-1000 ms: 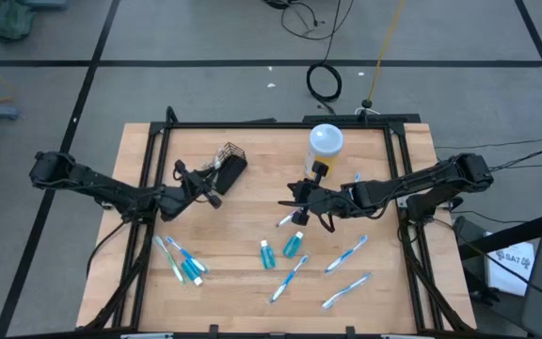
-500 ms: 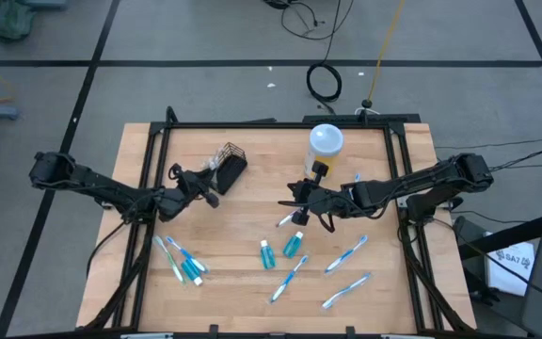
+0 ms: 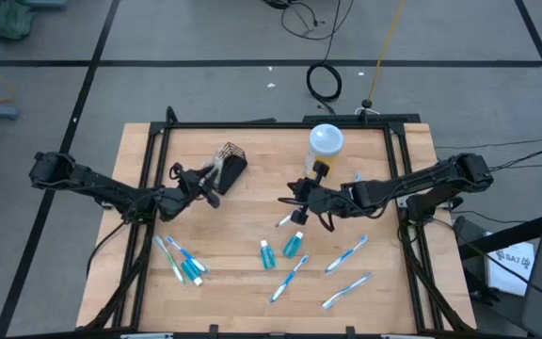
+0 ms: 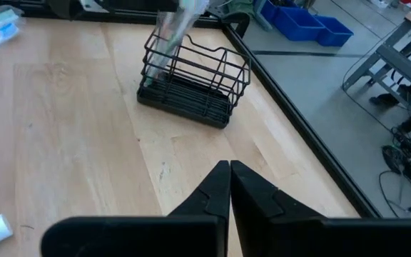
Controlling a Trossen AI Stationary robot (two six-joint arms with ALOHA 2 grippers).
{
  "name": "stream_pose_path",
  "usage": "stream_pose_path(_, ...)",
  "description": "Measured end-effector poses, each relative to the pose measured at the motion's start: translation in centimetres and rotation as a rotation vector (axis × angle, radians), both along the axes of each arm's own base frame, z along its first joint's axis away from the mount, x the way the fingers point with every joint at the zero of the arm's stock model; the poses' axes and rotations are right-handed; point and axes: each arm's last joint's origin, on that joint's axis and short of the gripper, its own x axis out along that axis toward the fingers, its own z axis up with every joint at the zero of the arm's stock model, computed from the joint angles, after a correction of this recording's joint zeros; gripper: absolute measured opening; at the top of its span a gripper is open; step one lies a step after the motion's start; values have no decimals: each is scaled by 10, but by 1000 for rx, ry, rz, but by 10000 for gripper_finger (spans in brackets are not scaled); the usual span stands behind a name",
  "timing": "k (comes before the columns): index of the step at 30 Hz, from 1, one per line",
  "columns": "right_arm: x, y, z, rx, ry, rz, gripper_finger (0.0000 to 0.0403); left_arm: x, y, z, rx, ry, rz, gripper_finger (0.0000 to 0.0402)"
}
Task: Pick & Place toothbrushing station
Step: Put the top right green toothbrush into the black wire organizer, then put the top right blue toothbrush into the black wire organizer
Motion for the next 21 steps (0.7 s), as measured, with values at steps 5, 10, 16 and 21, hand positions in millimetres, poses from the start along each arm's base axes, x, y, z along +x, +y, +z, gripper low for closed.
stream_pose_path(5,0,0,-2,-6,17,4,41,4,0,18,43,-15,46,153)
stream_pose_path(10,2,0,-8,-16,46,10,94,8,-5,47,86,-50,22,162)
stream_pose_path(16,4,2,-19,7,66,34,140,15,-14,75,115,-23,-126,155)
stream_pose_path(21,6,0,-35,90,34,146,156,24,-17,90,41,63,-268,141)
